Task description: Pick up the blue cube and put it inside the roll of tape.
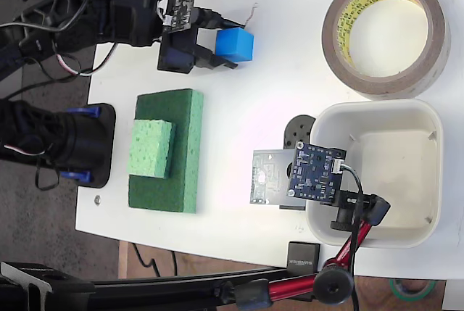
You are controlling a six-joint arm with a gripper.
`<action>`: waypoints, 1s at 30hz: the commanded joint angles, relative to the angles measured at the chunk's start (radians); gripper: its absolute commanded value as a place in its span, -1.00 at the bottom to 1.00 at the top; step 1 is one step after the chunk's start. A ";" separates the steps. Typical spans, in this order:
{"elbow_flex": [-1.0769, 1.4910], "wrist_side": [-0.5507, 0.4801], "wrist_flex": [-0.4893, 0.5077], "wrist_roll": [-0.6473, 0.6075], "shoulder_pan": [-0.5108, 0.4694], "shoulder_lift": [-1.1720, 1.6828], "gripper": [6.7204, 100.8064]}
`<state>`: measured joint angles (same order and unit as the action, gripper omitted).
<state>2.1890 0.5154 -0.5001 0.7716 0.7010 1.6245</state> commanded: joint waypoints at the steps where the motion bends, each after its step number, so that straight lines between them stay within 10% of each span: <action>1: -0.008 0.018 -0.005 0.000 0.003 -0.005 0.07; 8: -0.066 0.049 -0.048 -0.051 -0.012 0.003 -0.34; 30: -0.568 -0.342 0.233 -0.503 -0.417 -0.336 -0.39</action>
<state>1.6490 0.1887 -0.2700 0.2700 0.2869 1.2993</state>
